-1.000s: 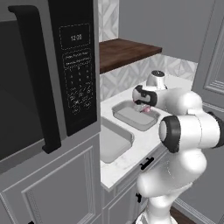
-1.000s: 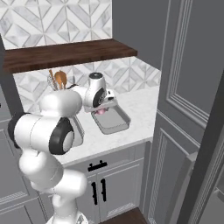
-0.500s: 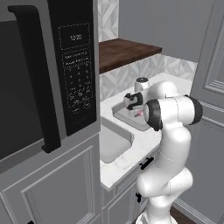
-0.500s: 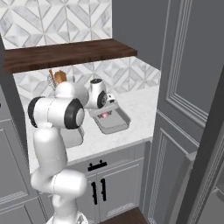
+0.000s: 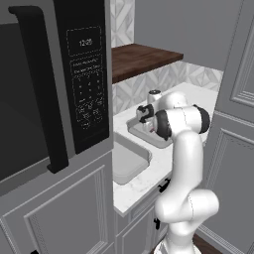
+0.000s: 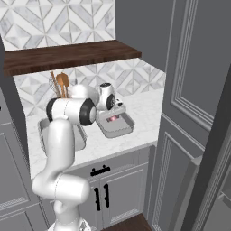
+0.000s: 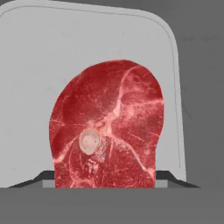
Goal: Place one lemon and one steak in each tupperware on the nearby counter, to pack two identical lunches.
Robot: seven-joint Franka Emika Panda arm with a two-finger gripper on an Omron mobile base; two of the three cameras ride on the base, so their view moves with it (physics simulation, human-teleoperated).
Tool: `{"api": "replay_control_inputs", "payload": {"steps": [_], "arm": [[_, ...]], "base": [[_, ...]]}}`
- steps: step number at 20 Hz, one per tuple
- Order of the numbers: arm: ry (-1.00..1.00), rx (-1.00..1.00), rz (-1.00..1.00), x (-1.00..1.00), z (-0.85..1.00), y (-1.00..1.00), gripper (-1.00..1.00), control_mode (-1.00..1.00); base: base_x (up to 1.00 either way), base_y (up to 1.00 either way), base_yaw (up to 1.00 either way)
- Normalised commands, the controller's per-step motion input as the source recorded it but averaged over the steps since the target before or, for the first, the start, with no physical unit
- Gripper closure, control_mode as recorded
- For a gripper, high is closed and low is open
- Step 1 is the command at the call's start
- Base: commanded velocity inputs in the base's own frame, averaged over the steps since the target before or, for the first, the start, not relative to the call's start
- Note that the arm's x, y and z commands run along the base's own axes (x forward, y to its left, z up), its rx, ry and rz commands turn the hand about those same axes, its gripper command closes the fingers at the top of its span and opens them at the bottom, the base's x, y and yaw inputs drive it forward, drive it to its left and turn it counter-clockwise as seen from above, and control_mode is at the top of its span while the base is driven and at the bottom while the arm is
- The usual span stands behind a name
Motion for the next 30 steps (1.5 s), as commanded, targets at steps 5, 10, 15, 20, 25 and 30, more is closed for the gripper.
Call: {"api": "replay_control_inputs", "payload": {"steps": [5, 10, 15, 20, 25, 30], "arm": [[0.14, -0.05, 0.05, 0.67, -0.5, -0.06, 1.0, -1.0], [0.08, -0.08, 0.04, 0.3, -0.49, 0.0, 1.0, -1.0], [0.0, -0.12, 0.02, -0.05, -0.63, 0.0, -1.0, -1.0], [0.0, -0.04, 0.0, -0.29, -0.42, 0.0, -1.0, -1.0], [0.0, 0.0, 0.0, -0.32, -0.07, -0.1, -1.0, -1.0], [-0.09, 0.0, 0.0, -0.69, 0.46, -0.02, -1.0, -1.0]], "base": [[0.0, 0.0, 0.0], [0.0, 0.0, 0.0], [0.0, 0.0, 0.0], [0.0, 0.0, 0.0], [0.0, 0.0, 0.0], [0.0, 0.0, 0.0]]}}
